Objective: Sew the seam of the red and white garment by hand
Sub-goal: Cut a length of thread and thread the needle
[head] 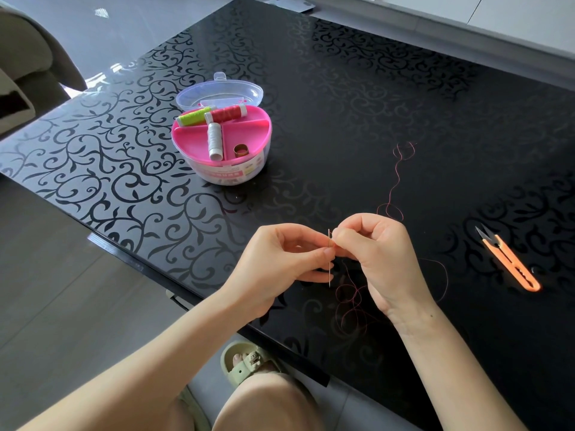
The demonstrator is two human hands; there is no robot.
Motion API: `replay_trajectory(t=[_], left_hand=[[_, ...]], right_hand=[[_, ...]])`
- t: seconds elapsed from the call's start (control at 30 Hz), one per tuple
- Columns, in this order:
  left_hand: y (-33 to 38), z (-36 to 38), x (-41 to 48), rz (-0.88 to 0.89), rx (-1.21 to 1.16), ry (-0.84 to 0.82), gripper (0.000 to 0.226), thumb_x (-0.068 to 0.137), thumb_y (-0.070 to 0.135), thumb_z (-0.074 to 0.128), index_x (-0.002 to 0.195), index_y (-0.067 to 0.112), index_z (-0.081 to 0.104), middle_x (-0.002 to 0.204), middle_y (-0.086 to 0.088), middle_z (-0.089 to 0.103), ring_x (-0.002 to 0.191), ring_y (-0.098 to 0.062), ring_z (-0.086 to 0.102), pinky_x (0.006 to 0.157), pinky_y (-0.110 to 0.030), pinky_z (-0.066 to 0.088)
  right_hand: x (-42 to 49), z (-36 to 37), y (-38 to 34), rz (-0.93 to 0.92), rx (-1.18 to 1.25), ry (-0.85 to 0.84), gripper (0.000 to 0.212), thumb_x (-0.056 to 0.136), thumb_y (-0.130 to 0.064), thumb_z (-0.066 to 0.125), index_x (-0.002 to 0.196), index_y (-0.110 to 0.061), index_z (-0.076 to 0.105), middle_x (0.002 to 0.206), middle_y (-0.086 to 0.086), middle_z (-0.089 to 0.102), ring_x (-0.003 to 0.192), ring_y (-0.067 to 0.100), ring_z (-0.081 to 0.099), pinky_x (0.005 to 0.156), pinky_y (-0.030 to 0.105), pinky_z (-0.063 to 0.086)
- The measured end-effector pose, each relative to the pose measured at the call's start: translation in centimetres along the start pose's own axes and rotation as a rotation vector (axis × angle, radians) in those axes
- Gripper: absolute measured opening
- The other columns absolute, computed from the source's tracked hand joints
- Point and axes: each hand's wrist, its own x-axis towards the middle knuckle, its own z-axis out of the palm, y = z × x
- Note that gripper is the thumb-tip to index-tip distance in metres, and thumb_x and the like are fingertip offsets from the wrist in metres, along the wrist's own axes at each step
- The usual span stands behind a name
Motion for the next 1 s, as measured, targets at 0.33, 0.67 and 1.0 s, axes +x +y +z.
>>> replay_trajectory(t=[0.33,0.67,1.0], left_hand=[[0.15,-0.02,0.0,-0.019,-0.056,0.0,0.007,0.079,0.002,0.07,0.086,0.002,0.073,0.09,-0.025,0.07,0.075,-0.022,0.069,0.066,-0.03,0.059],[0.07,0.01,-0.07,0.003,-0.009,0.0,0.007,0.079,0.003,0.071,0.086,0.004,0.074,0.09,-0.022,0.072,0.078,-0.025,0.07,0.067,-0.03,0.059],[0.04,0.02,-0.05,0.012,-0.008,0.0,0.007,0.079,0.003,0.072,0.084,0.006,0.075,0.088,-0.021,0.072,0.077,-0.024,0.071,0.067,-0.03,0.059]], right_hand=[[-0.17,-0.14,-0.42,0.032,0.123,-0.047,0.014,0.068,-0.012,0.059,0.055,-0.013,0.064,0.057,-0.001,0.062,0.061,0.011,0.064,0.066,0.027,0.055],[-0.2,-0.07,-0.5,0.02,0.09,-0.025,0.026,0.082,0.004,0.06,0.059,-0.008,0.064,0.057,-0.001,0.062,0.062,0.012,0.063,0.069,0.031,0.056],[-0.21,-0.03,-0.52,0.029,0.075,-0.018,0.028,0.082,0.004,0.06,0.058,-0.01,0.065,0.058,0.0,0.063,0.063,0.014,0.063,0.071,0.032,0.058]])
